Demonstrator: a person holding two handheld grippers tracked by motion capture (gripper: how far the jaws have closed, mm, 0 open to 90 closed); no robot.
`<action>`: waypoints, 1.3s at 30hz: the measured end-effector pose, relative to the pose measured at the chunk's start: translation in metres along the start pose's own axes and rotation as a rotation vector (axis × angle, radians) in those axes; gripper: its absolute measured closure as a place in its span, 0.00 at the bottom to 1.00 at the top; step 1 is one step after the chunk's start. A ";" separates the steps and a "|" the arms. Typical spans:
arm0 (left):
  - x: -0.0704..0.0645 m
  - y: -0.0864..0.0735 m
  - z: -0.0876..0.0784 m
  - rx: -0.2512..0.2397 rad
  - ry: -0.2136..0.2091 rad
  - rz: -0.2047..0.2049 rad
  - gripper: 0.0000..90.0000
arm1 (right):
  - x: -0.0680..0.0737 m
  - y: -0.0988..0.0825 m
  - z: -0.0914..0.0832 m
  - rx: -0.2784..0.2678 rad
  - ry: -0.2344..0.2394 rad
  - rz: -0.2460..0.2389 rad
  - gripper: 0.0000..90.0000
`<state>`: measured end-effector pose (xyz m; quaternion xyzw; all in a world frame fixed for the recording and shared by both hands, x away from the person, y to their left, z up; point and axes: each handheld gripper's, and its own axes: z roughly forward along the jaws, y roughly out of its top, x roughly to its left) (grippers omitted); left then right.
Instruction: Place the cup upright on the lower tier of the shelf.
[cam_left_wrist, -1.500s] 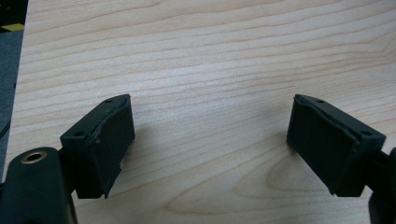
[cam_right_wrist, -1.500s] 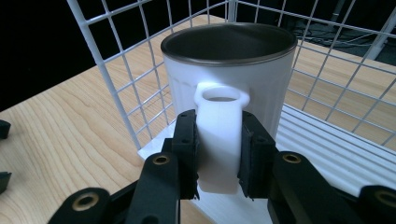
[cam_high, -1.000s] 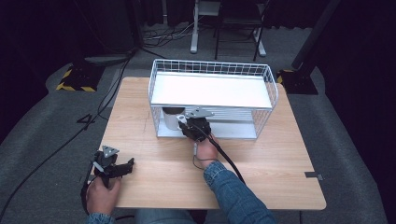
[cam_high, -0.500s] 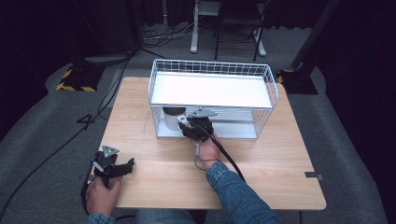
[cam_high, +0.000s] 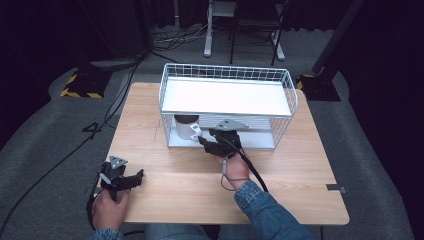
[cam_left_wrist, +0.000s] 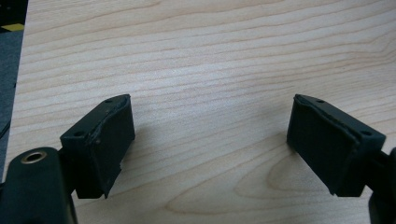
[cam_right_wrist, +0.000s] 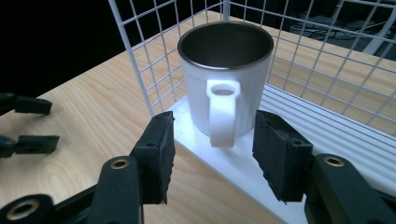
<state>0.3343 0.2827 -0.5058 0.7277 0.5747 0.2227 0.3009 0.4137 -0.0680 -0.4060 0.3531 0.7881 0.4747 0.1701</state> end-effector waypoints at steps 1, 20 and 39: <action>0.000 0.000 0.000 0.000 0.000 0.000 0.17 | -0.001 -0.001 -0.005 0.000 0.000 -0.001 0.53; 0.000 0.000 0.000 0.001 0.000 0.000 0.17 | -0.030 -0.043 -0.106 0.005 -0.074 -0.087 0.42; 0.000 0.000 0.000 0.001 0.000 0.000 0.17 | -0.104 -0.127 -0.154 0.122 -0.194 0.040 0.26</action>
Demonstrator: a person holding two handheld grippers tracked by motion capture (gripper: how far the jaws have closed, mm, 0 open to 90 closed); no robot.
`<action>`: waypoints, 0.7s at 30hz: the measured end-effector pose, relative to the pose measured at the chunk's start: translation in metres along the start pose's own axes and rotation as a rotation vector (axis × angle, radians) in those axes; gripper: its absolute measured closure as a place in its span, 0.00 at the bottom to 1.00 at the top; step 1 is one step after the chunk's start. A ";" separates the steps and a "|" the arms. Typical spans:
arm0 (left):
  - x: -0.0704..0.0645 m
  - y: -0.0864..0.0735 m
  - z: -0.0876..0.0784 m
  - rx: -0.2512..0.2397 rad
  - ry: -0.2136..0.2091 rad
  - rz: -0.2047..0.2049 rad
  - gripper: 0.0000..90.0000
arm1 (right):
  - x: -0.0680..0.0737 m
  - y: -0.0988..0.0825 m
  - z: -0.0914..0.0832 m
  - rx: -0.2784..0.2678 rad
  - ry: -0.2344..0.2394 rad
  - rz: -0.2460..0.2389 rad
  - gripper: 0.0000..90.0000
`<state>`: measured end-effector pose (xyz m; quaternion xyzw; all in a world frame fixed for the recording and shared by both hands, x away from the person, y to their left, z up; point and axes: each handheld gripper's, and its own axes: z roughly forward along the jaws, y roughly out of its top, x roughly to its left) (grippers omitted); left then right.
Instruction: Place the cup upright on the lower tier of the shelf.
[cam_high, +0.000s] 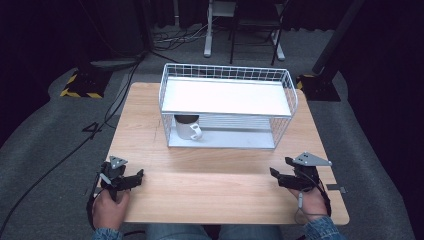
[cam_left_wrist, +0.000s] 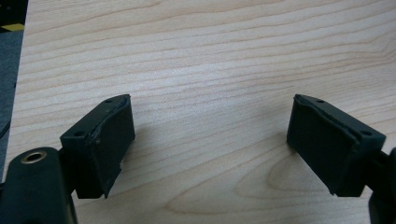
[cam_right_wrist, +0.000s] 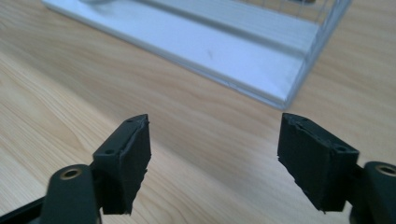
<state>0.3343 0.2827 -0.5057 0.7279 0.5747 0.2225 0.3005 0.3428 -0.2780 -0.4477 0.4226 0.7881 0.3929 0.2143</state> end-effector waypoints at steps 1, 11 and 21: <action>0.000 0.000 0.000 -0.001 0.000 0.000 0.17 | -0.005 -0.007 0.002 0.023 0.006 0.031 0.24; 0.000 0.000 0.000 0.000 0.000 0.000 0.17 | -0.022 -0.034 0.013 0.096 -0.024 0.090 0.20; 0.000 0.000 0.000 -0.001 0.000 0.000 0.17 | -0.025 -0.053 0.025 0.100 -0.071 0.074 0.15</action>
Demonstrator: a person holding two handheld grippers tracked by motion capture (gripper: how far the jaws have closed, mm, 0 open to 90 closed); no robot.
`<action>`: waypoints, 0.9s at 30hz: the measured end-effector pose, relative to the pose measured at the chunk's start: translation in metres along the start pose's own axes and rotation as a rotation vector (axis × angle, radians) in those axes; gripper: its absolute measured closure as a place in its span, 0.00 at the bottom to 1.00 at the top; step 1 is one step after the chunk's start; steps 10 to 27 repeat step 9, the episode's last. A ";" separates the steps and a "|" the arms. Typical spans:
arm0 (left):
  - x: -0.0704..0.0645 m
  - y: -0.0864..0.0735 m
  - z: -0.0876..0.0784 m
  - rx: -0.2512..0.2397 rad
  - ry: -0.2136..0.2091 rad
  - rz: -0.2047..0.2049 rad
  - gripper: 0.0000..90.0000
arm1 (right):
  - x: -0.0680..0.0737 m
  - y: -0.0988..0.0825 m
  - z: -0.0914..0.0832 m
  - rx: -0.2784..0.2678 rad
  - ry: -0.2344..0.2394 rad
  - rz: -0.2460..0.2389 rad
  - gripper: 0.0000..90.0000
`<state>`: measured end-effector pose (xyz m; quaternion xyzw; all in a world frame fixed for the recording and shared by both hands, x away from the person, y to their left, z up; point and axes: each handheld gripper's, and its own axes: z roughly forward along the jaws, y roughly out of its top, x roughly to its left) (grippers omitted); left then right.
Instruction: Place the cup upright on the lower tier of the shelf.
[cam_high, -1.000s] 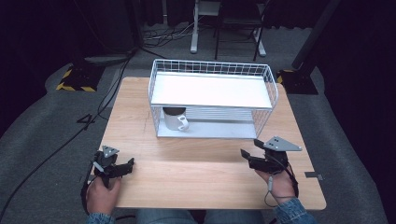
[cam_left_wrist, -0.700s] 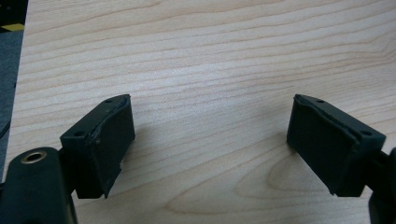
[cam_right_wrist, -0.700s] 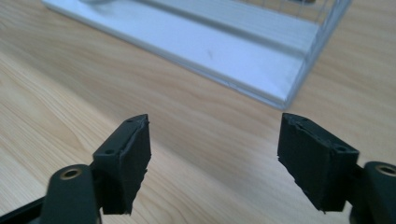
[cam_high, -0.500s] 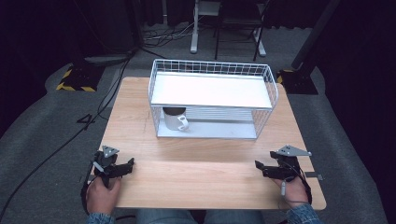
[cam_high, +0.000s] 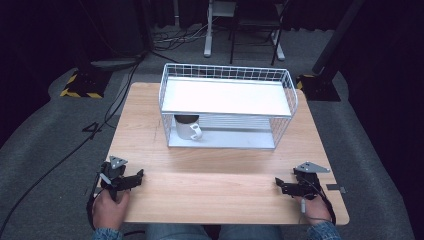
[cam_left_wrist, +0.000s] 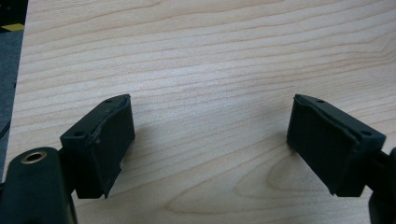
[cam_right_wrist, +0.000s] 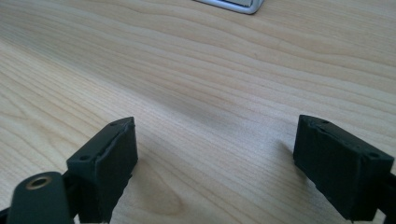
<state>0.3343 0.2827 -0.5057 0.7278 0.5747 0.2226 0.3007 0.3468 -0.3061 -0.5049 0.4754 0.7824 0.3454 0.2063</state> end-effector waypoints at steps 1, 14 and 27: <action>0.000 0.000 0.000 0.000 0.000 0.000 0.17 | 0.000 0.000 0.000 0.000 -0.004 -0.008 0.15; 0.000 0.000 0.000 0.000 0.000 0.000 0.17 | 0.001 0.000 0.001 0.004 -0.015 -0.011 0.13; 0.000 0.000 0.000 0.000 0.000 0.000 0.17 | 0.001 0.000 0.001 0.004 -0.015 -0.011 0.13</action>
